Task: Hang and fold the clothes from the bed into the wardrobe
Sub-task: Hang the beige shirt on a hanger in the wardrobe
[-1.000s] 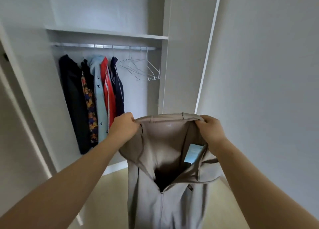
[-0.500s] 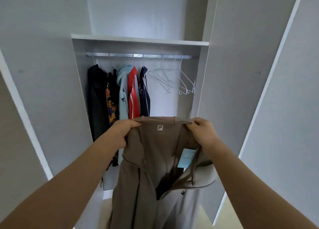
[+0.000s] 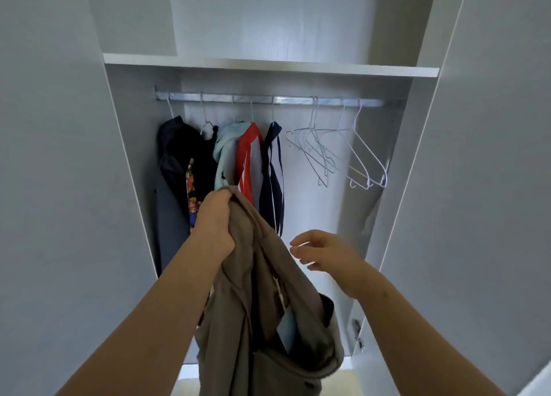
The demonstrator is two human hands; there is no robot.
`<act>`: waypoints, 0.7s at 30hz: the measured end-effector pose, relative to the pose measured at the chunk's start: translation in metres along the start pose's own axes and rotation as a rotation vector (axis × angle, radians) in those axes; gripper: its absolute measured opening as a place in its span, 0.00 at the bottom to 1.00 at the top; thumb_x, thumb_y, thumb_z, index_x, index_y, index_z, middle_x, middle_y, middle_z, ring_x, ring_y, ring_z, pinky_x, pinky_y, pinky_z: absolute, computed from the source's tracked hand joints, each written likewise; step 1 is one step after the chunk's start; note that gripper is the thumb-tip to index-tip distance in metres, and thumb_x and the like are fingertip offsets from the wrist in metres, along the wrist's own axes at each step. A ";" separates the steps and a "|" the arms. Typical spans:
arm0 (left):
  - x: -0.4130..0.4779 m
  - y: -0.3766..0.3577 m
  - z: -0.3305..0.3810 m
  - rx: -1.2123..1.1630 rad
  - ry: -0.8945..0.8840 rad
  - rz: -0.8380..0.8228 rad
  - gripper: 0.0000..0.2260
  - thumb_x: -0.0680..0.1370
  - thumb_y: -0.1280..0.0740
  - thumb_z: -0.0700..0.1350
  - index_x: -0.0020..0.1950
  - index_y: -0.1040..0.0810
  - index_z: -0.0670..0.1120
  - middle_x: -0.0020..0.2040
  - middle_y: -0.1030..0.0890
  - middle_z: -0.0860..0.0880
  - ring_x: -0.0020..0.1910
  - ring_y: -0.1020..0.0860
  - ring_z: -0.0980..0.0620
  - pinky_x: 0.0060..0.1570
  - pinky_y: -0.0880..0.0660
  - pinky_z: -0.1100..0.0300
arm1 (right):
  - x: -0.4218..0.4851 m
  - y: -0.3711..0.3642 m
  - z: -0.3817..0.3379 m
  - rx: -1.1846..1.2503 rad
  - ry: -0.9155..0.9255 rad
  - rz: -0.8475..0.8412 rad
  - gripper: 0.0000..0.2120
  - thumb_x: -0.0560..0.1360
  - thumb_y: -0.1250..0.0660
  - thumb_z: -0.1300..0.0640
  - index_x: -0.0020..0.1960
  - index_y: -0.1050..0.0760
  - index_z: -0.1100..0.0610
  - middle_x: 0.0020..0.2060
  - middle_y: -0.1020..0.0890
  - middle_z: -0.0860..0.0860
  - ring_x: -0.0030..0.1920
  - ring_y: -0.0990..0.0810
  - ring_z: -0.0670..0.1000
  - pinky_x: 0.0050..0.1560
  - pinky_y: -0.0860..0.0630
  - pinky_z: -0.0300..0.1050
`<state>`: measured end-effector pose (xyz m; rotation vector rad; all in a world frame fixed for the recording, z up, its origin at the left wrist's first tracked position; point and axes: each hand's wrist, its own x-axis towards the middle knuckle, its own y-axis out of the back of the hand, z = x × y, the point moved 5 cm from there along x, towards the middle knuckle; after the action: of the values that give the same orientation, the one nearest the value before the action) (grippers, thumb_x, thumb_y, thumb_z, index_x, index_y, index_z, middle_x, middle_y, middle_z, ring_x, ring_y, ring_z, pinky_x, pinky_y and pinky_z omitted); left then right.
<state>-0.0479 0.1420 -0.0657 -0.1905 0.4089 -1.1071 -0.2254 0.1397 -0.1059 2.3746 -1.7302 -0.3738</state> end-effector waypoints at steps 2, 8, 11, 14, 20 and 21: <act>0.023 -0.011 0.007 -0.004 0.004 0.021 0.09 0.81 0.44 0.42 0.45 0.28 0.43 0.44 0.26 0.43 0.36 0.30 0.50 0.41 0.27 0.58 | 0.028 0.012 -0.003 0.025 0.045 0.083 0.03 0.74 0.32 0.59 0.43 0.23 0.53 0.39 0.20 0.47 0.41 0.23 0.46 0.45 0.27 0.38; 0.110 -0.044 0.017 -0.141 0.034 -0.025 0.12 0.80 0.41 0.44 0.56 0.25 0.37 0.43 0.25 0.44 0.36 0.28 0.53 0.52 0.29 0.57 | 0.138 0.048 -0.006 0.033 0.007 0.311 0.04 0.76 0.36 0.58 0.43 0.24 0.55 0.37 0.21 0.51 0.38 0.24 0.48 0.42 0.27 0.39; 0.151 -0.067 0.033 -0.182 0.061 -0.096 0.16 0.81 0.42 0.42 0.65 0.30 0.35 0.44 0.24 0.43 0.41 0.26 0.48 0.51 0.29 0.57 | 0.196 0.059 -0.016 0.005 -0.001 0.341 0.06 0.76 0.36 0.59 0.41 0.25 0.54 0.36 0.21 0.51 0.36 0.24 0.48 0.39 0.28 0.39; 0.195 -0.084 0.044 -0.172 0.071 -0.110 0.15 0.80 0.41 0.40 0.65 0.29 0.33 0.40 0.26 0.45 0.37 0.28 0.50 0.56 0.31 0.57 | 0.249 0.072 -0.025 -0.043 0.023 0.431 0.06 0.76 0.37 0.60 0.41 0.26 0.53 0.38 0.22 0.50 0.37 0.25 0.48 0.37 0.29 0.38; 0.254 -0.113 0.043 -0.098 0.082 -0.135 0.09 0.81 0.42 0.40 0.54 0.24 0.39 0.41 0.25 0.44 0.43 0.25 0.47 0.50 0.27 0.61 | 0.317 0.110 -0.038 -0.348 0.097 0.683 0.11 0.75 0.37 0.61 0.57 0.24 0.57 0.52 0.21 0.54 0.46 0.23 0.53 0.46 0.29 0.41; 0.265 -0.119 0.042 -0.075 0.080 -0.136 0.12 0.81 0.44 0.40 0.60 0.26 0.37 0.49 0.23 0.41 0.52 0.26 0.44 0.56 0.29 0.61 | 0.326 0.118 -0.039 -0.424 0.099 0.734 0.14 0.75 0.37 0.61 0.59 0.25 0.56 0.57 0.23 0.55 0.53 0.24 0.55 0.51 0.29 0.43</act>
<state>-0.0273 -0.1498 -0.0456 -0.2435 0.5154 -1.2367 -0.2261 -0.2071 -0.0663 1.3337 -2.0614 -0.4309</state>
